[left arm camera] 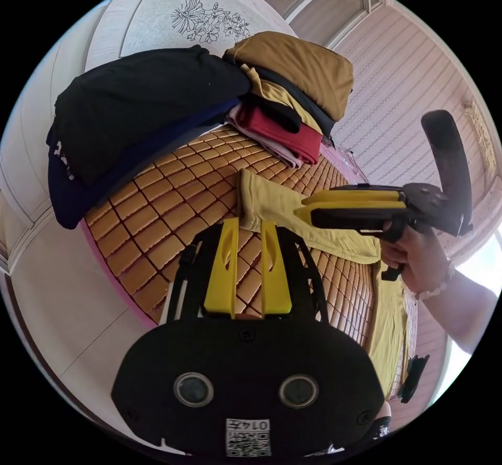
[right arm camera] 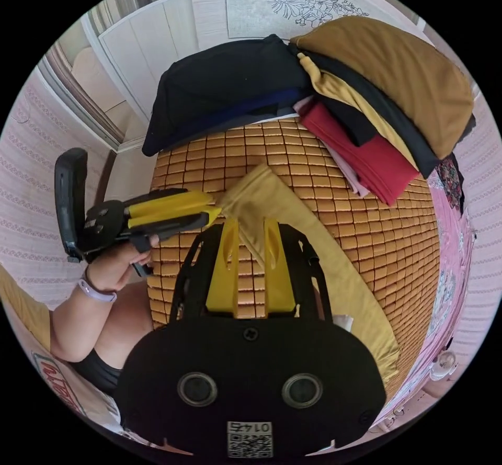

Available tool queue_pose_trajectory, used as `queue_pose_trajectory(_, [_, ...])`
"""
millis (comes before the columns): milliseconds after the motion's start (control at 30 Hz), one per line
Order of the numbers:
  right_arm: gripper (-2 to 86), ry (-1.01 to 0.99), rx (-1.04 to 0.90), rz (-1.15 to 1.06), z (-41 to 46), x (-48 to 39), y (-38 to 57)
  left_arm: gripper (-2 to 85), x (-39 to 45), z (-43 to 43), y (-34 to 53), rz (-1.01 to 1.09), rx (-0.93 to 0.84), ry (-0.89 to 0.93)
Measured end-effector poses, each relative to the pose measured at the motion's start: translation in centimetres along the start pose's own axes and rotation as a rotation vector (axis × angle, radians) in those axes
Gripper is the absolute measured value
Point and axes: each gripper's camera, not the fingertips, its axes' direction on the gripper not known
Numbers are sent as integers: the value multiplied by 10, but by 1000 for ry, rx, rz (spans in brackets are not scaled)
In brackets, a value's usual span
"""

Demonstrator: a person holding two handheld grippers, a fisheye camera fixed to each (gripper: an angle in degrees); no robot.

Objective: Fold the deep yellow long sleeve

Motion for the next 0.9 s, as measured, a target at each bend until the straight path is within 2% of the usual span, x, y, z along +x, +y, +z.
queue_pose_trajectory(133, [78,-71,-20,30,24,7,-42,66,-2,-3,-3,-18,67,-3])
queue_pose_trajectory(233, [79,-83,-30,53,36,14,-62,63,-2,11,-10,-48,1,23])
queue_pose_trajectory(333, [79,-64,-64,69,46,18,-77,53,6,17,-15,-48,-29,-34])
queue_pose_trajectory(567, [85,21,-159,36,74,11,-91,43,13,19,-25,-18,-48,-38])
queue_pose_trajectory(900, [33,-10,-51,84,44,34,-60,-8,41,11,-44,42,-36,-14])
